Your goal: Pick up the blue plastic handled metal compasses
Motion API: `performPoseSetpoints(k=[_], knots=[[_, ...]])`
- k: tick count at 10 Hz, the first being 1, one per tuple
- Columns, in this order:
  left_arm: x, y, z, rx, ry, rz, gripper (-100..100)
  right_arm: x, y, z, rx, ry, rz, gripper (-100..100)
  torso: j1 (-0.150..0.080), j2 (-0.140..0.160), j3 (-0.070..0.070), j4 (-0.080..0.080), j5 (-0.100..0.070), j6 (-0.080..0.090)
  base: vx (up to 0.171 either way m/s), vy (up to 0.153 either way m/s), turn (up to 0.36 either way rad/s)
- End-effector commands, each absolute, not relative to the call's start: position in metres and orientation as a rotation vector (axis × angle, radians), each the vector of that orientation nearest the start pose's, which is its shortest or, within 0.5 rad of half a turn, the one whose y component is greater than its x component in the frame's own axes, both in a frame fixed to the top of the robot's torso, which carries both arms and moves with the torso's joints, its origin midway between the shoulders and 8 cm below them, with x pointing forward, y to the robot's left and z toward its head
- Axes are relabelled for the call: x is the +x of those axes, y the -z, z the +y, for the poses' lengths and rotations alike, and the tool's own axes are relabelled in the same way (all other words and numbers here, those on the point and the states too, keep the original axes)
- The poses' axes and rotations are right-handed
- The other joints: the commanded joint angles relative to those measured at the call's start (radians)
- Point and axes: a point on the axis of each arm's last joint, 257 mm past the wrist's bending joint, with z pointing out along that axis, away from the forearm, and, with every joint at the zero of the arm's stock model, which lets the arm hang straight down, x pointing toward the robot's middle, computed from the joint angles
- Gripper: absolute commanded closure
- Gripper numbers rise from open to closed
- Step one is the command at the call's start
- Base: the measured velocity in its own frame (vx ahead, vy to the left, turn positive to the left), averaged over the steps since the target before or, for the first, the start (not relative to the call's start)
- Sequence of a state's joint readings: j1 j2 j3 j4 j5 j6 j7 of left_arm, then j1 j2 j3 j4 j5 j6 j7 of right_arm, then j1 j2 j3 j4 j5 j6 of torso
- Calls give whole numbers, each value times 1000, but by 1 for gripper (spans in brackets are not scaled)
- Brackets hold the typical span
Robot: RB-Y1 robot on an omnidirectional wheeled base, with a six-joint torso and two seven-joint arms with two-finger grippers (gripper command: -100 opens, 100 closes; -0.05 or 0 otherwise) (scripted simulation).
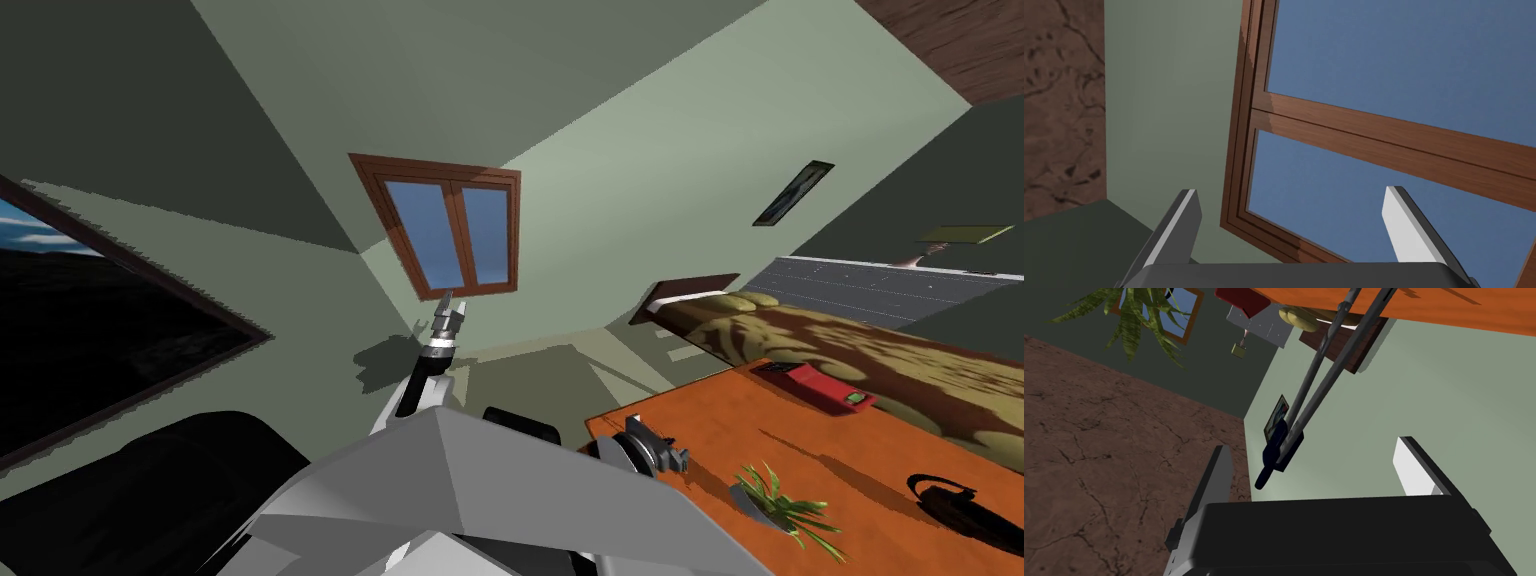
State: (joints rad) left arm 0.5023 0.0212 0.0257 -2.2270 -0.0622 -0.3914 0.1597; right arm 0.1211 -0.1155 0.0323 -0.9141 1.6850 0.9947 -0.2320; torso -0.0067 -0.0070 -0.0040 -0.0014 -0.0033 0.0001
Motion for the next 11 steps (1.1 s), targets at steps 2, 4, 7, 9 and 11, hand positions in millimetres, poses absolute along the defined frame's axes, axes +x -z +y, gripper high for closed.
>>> performPoseSetpoints(k=[2,4,7,9,11], knots=[[369,23,288,-807,1337,725,0,229,446,-513,630,1206,1850,-100,0,0,0,0,0,-1,6,-42,403],[369,23,288,-807,1336,725,0,203,452,-521,637,1243,1872,-100,-1,0,0,0,0,0,0,-31,192],[369,23,288,-807,1336,725,0,169,447,-534,692,1299,1858,-100,1,0,0,0,0,0,0,-19,209],[369,23,288,-807,1337,725,0,135,441,-546,741,1359,1844,-100,1,0,0,0,0,-1,-1,-23,314],[369,23,288,-808,1336,725,0,105,431,-558,787,1417,1820,-100,1,0,0,0,0,1,-2,-16,142]])
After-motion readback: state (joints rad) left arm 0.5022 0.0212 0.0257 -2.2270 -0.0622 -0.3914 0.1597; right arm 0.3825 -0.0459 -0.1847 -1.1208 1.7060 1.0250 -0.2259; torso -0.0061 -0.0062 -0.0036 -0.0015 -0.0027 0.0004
